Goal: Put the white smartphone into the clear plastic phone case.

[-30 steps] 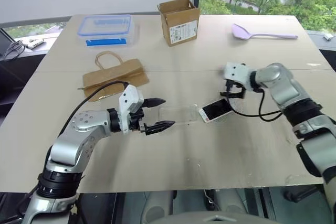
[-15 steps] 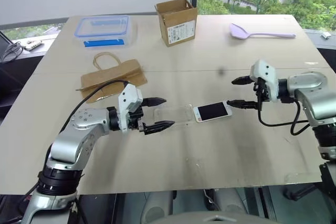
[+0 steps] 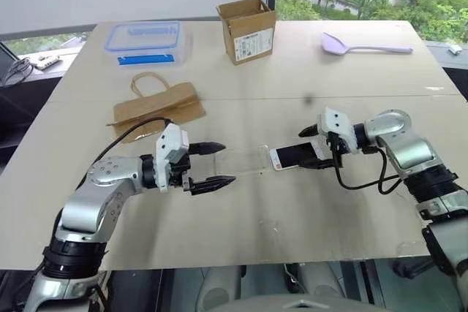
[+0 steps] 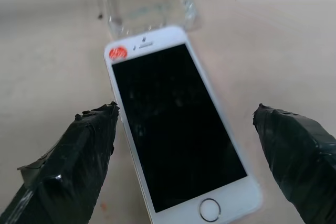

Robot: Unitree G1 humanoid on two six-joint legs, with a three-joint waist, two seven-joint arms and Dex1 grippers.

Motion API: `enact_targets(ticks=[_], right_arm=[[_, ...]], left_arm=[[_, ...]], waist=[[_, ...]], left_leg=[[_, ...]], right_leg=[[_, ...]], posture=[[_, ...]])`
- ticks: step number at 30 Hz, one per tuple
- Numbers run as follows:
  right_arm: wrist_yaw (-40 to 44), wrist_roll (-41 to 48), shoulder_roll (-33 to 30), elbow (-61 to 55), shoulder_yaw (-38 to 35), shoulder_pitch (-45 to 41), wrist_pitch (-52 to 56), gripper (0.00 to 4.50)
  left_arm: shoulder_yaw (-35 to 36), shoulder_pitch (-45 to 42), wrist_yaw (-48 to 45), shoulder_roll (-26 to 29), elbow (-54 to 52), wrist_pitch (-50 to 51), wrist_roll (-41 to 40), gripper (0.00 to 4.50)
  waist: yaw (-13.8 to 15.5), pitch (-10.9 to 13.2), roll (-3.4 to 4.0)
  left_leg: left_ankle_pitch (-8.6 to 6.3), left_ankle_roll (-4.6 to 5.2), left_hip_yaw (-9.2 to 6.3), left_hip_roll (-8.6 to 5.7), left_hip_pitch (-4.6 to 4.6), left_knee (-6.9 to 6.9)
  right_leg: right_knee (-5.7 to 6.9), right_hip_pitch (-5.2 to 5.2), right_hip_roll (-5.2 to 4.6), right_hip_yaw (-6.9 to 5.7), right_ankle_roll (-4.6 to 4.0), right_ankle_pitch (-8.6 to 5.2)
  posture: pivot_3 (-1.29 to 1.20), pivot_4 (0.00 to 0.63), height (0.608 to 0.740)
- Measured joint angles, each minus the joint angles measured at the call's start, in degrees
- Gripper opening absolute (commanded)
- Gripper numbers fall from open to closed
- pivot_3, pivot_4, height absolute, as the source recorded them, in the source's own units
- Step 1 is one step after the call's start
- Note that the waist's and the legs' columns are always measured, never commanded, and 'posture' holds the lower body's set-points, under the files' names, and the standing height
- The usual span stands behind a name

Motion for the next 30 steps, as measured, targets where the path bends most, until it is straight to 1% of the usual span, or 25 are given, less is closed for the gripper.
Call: enact_targets(ticks=[7, 9, 13, 17, 20, 21, 22, 30], right_arm=[[2.4, -2.0, 1.9, 6.9, 1.0, -2.4, -4.2, 4.50], [2.8, -3.1, 3.1, 10.0, 1.4, -3.9, -6.2, 4.50], [2.8, -4.0, 4.2, 12.7, 1.6, -5.1, -8.0, 4.50], [2.7, -4.2, 4.3, 14.0, 1.5, -5.3, -8.7, 4.50], [2.7, -4.2, 4.3, 13.9, 1.2, -4.6, -8.7, 3.72], [2.7, -4.2, 4.3, 13.8, 1.2, -4.2, -8.9, 3.30], [2.7, -4.2, 4.3, 13.7, 1.2, -4.2, -9.0, 2.98], [2.4, -4.3, 3.9, 12.7, 0.5, -3.2, -8.9, 2.96]], left_arm=[[2.7, 3.4, -0.2, 0.6, -3.0, 0.0, -2.0, 4.44], [5.1, 6.3, -2.6, 2.0, -3.2, -0.5, -3.5, 4.44], [7.0, 8.9, -6.7, 4.4, -3.2, -0.7, -5.4, 4.44], [7.5, 9.1, -8.4, 4.4, -3.2, -2.5, -6.1, 4.44], [7.6, 8.9, -8.6, 4.3, -2.7, -4.4, -6.1, 4.50], [7.7, 8.7, -8.6, 4.3, -2.1, -5.1, -5.8, 4.50], [7.7, 8.6, -8.6, 4.2, -1.8, -5.5, -5.6, 4.50], [7.5, 6.3, -8.7, 4.2, 1.5, -7.2, -5.1, 4.50]], waist=[[-0.2, 0.0, 0.00], [-0.8, 0.0, 0.00], [-1.3, 0.0, -0.04], [-1.2, -0.1, -0.07], [-1.1, -0.1, -0.07], [-1.1, -0.1, -0.07], [-1.1, -0.1, -0.07], [-0.8, -0.1, -0.10]], left_leg=[[0.00, 0.00, 0.02, 0.04, 0.04, 0.00], [0.00, 0.00, 0.08, 0.07, 0.08, -0.01], [0.00, 0.00, 0.16, 0.16, 0.18, -0.01], [0.00, 0.00, 0.20, 0.23, 0.41, 0.00], [0.00, 0.00, 0.27, 0.24, 0.73, -0.05], [-0.01, 0.00, 0.29, 0.25, 0.85, -0.07], [-0.01, 0.00, 0.33, 0.26, 0.89, -0.07], [-0.01, 0.00, 0.34, 0.27, 0.93, -0.06]], right_leg=[[0.01, 0.00, 0.02, 0.02, -0.01, 0.00], [0.03, 0.00, 0.05, 0.05, -0.04, -0.02], [0.06, 0.05, 0.06, 0.12, -0.23, -0.12], [0.08, 0.27, 0.04, 0.17, -0.21, -0.13], [0.08, 0.53, 0.03, 0.23, -0.10, -0.21], [0.07, 0.62, 0.03, 0.25, -0.05, -0.24], [0.08, 0.64, 0.02, 0.29, -0.05, -0.24], [0.06, 0.69, 0.00, 0.32, -0.02, -0.26]], posture=[[0.00, 0.150, 0.740], [0.00, 0.150, 0.740], [0.00, 0.150, 0.740], [0.00, 0.150, 0.740], [0.00, 0.150, 0.740], [0.00, 0.150, 0.740], [0.00, 0.150, 0.740], [0.00, 0.150, 0.740]])
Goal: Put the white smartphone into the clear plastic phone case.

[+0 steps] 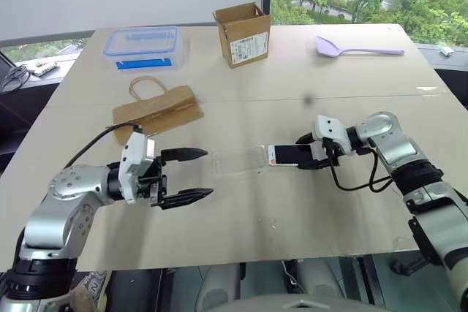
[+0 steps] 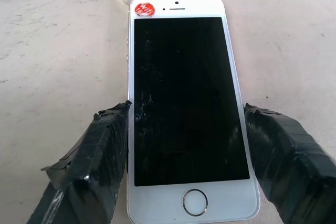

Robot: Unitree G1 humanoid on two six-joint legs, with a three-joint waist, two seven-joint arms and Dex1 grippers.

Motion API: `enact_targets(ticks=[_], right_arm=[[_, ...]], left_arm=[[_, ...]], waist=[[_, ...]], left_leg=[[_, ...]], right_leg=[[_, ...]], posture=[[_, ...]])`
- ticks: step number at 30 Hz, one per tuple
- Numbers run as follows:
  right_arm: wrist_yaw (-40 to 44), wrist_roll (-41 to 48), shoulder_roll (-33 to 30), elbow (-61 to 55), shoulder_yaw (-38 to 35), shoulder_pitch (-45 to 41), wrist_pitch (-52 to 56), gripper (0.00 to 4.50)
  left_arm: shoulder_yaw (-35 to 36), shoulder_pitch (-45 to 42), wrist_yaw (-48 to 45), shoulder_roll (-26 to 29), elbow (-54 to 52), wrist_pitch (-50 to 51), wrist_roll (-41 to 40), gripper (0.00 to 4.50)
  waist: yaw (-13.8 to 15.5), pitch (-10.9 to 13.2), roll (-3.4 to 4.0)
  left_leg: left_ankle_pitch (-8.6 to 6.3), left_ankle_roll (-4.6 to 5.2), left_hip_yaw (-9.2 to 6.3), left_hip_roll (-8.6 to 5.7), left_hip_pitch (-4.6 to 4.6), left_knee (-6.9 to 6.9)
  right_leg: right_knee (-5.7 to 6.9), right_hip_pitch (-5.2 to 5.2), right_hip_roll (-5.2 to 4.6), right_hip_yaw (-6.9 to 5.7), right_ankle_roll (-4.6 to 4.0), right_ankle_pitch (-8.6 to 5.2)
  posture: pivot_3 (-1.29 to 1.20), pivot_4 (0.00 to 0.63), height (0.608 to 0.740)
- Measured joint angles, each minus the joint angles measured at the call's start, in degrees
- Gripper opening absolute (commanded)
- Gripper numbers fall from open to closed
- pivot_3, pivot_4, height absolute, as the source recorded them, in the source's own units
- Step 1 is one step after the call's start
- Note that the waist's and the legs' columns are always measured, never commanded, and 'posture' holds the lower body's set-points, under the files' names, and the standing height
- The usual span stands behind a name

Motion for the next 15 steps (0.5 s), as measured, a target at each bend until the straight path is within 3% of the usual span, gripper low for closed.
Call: enact_targets(ticks=[15], right_arm=[[-0.6, 0.7, -0.4, -2.6, -1.7, 1.6, 1.0, 2.86]], left_arm=[[-1.3, -4.5, 0.5, -1.4, 2.4, 0.1, 1.0, 4.50]], waist=[[0.7, 0.0, 0.00]], left_leg=[[0.00, 0.00, 0.01, 0.02, -0.01, 0.00]], right_leg=[[0.00, -0.01, -0.01, 0.02, 0.01, -0.01]], posture=[[0.00, 0.150, 0.740]])
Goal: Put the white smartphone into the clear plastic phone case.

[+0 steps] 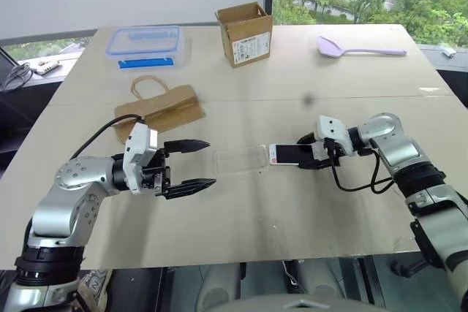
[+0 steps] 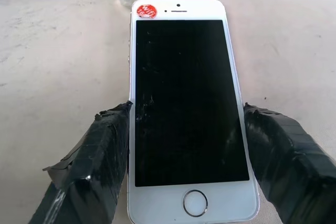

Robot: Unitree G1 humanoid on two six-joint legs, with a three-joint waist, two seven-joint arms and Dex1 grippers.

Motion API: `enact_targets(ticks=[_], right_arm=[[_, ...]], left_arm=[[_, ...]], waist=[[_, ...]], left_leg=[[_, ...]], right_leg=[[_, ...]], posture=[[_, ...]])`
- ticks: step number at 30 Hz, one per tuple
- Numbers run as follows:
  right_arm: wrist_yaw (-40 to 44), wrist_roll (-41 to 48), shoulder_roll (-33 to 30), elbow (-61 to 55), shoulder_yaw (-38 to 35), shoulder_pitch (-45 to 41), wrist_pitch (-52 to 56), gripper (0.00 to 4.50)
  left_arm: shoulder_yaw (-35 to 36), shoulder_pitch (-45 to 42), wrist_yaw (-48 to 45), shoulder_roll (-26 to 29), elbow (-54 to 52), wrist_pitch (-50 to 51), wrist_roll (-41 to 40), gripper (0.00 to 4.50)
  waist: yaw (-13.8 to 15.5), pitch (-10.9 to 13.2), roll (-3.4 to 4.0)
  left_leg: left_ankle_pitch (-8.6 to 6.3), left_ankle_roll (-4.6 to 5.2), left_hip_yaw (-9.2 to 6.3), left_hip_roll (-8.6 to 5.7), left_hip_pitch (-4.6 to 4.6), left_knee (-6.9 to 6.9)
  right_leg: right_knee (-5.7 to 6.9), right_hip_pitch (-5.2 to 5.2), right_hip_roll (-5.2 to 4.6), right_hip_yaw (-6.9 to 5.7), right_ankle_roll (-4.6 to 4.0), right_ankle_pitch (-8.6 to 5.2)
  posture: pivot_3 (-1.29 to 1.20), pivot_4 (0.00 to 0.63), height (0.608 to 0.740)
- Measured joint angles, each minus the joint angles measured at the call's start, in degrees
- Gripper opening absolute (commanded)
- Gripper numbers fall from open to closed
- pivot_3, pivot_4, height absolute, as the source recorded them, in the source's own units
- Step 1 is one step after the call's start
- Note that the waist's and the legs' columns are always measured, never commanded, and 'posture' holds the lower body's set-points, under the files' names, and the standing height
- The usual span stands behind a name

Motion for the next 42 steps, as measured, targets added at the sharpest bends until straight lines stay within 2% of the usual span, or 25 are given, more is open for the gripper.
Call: enact_targets(ticks=[8, 28, 34, 42], right_arm=[[-0.9, 0.0, -0.1, -1.2, -0.5, 0.8, 0.8, 2.77], [-1.5, 2.6, -0.3, -3.3, -2.1, 2.1, 4.2, 2.77], [-1.0, 4.2, -2.2, -13.5, -2.3, 2.6, 12.7, 2.77], [-5.1, 3.5, 0.3, -24.0, -0.1, 1.0, 20.7, 2.77]], left_arm=[[0.0, -2.3, 1.9, -3.9, 0.0, -0.6, -1.0, 4.50], [0.2, -3.3, 4.1, -6.3, 1.4, -0.1, -2.7, 4.50], [1.2, 0.0, 2.4, -3.5, 6.3, -1.9, -0.5, 4.50], [1.7, 2.6, 0.1, -2.6, 9.8, -5.8, 1.9, 4.50]], waist=[[0.1, 0.0, -0.01], [0.1, 0.0, 0.01], [-0.2, 0.1, 0.05], [0.0, 0.1, 0.06]], left_leg=[[0.00, 0.00, 0.01, 0.01, -0.01, 0.00], [0.00, 0.00, 0.03, 0.00, -0.15, -0.15], [0.00, 0.00, 0.04, 0.02, -0.91, -0.22], [-0.01, -0.02, 0.05, 0.00, -0.99, -0.38]], right_leg=[[0.00, 0.00, 0.00, 0.00, 0.00, 0.00], [-0.14, -0.13, 0.00, 0.00, 0.00, 0.00], [-0.08, -1.02, 0.06, 0.02, -0.09, 0.21], [-0.32, -1.02, -0.01, -0.02, -0.03, 0.25]], posture=[[0.00, 0.150, 0.740], [0.00, 0.150, 0.740], [0.00, 0.150, 0.740], [0.00, 0.150, 0.740]])
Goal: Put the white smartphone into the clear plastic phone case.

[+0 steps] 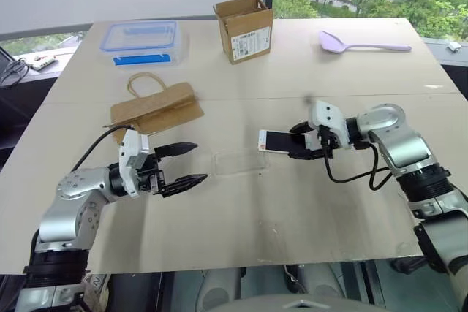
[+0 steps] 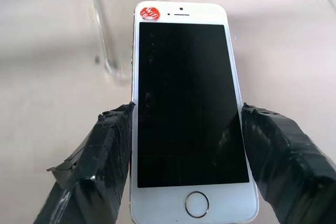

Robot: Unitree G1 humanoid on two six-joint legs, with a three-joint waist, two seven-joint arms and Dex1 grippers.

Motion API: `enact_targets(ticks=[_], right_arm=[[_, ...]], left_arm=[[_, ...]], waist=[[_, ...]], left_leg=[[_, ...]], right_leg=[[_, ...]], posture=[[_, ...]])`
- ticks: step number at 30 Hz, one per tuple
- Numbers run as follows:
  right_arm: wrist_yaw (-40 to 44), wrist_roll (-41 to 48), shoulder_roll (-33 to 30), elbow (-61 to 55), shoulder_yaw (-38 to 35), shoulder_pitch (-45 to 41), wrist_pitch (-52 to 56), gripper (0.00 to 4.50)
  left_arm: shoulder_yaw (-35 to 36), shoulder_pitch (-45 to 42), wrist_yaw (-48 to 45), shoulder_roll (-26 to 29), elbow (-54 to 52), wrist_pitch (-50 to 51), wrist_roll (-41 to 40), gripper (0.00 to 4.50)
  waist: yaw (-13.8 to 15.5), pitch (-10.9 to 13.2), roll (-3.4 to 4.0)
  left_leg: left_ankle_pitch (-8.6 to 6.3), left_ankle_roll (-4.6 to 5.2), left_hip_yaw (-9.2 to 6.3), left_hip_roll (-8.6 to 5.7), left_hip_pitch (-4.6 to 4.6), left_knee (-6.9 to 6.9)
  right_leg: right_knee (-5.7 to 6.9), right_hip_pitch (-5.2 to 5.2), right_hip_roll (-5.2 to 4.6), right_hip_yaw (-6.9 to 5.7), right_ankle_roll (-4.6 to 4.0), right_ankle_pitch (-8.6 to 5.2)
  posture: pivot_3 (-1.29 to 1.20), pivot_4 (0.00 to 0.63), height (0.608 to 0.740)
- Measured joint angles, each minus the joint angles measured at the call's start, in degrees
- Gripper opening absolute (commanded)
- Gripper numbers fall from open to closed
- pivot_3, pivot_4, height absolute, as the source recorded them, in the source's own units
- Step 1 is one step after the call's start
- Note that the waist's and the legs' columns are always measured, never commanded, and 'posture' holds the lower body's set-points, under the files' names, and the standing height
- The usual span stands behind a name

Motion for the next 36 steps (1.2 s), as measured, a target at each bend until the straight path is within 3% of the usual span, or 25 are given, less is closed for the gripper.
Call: enact_targets(ticks=[11, 23, 35, 36], right_arm=[[-4.6, -6.8, 3.6, -2.3, 8.5, -1.7, -1.6, 2.77], [-4.8, -9.2, 8.3, -1.1, 11.9, -3.6, -2.9, 2.77], [-4.7, -11.4, 8.6, -0.8, 13.8, -3.6, -2.4, 2.77], [-4.7, -11.3, 8.7, -0.8, 13.8, -3.7, -2.1, 3.27]], left_arm=[[0.7, 2.3, -2.2, 0.8, 2.6, -3.6, 2.3, 4.50], [0.7, 4.3, -2.5, 0.8, 2.7, -5.3, 4.4, 4.50], [0.5, 4.5, -2.7, 0.8, 3.1, -7.2, 5.6, 4.50], [0.5, 4.5, -2.7, 0.8, 3.4, -7.3, 5.7, 4.50]], waist=[[0.0, 0.0, 0.00], [-0.1, 0.0, 0.00], [-0.1, 0.0, 0.00], [-0.1, 0.0, 0.00]], left_leg=[[0.00, 0.00, -0.02, 0.00, 0.01, -0.03], [0.00, 0.00, -0.04, 0.00, 0.03, -0.03], [0.00, 0.00, -0.04, -0.01, 0.06, -0.02], [0.00, 0.00, -0.04, -0.01, 0.07, -0.02]], right_leg=[[0.01, -0.01, 0.01, -0.05, -0.11, -0.06], [0.04, -0.01, 0.03, -0.06, 0.01, 0.01], [0.09, 0.00, 0.03, -0.06, 0.01, 0.01], [0.10, 0.00, 0.03, -0.06, 0.01, 0.01]], posture=[[0.00, 0.150, 0.740], [0.00, 0.150, 0.740], [0.00, 0.150, 0.740], [0.00, 0.150, 0.740]])
